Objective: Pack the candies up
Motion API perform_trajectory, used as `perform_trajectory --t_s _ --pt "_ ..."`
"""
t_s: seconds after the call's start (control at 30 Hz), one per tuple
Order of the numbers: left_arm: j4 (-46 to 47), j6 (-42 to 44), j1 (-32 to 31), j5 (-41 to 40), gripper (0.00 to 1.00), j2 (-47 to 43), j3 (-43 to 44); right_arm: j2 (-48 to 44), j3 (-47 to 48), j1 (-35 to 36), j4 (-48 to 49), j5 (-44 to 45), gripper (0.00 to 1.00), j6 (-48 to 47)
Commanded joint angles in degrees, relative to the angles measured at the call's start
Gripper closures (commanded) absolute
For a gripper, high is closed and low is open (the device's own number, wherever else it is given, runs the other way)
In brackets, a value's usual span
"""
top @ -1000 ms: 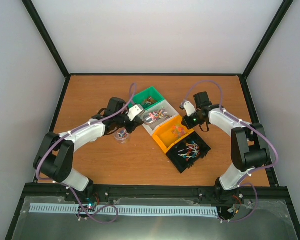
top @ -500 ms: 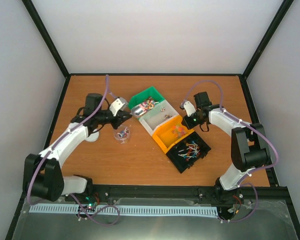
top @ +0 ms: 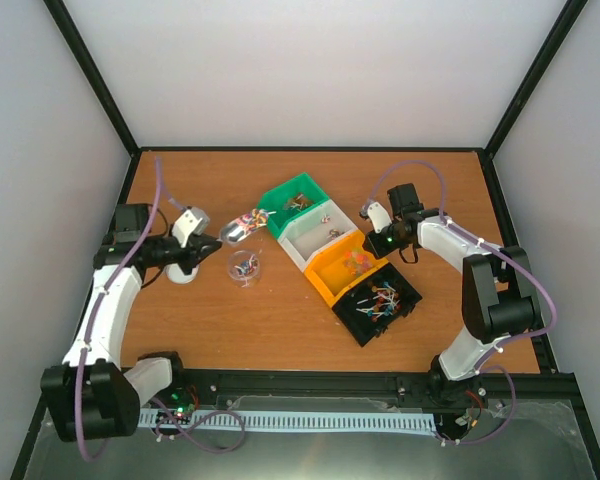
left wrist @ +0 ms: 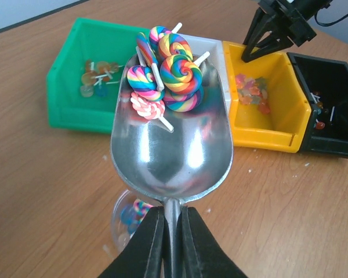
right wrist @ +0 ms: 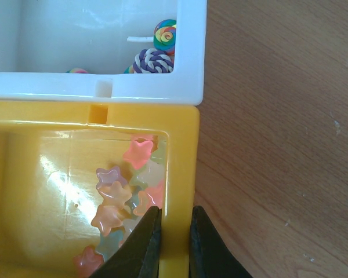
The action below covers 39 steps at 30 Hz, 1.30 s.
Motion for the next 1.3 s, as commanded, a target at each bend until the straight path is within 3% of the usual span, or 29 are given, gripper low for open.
perform_trajectory --t_s 0.0,0.17,0.4,0.97,1.27 --pt "-10.86 11.73 6.88 5.45 0.99 -4.39 -0.13 2.80 -1.12 0.46 -2.15 0.38 0.97 -2.23" --pt "-22.71 23.36 12.88 4.45 0.99 -4.79 -0.33 3.09 -0.99 0.47 -2.26 0.15 0.97 -2.30" --pt "-30.57 33.31 17.30 0.07 0.99 -2.96 0.12 2.91 -0.96 0.46 -2.44 0.08 0.97 -2.37" --pt "-28.96 32.87 17.09 -9.08 0.99 2.37 1.70 3.00 -0.73 0.49 -2.71 -0.86 0.97 -2.72" --pt "-28.52 30.08 12.25 -16.29 0.99 5.09 4.43 2.90 -0.61 0.50 -2.87 -0.95 0.97 -2.80"
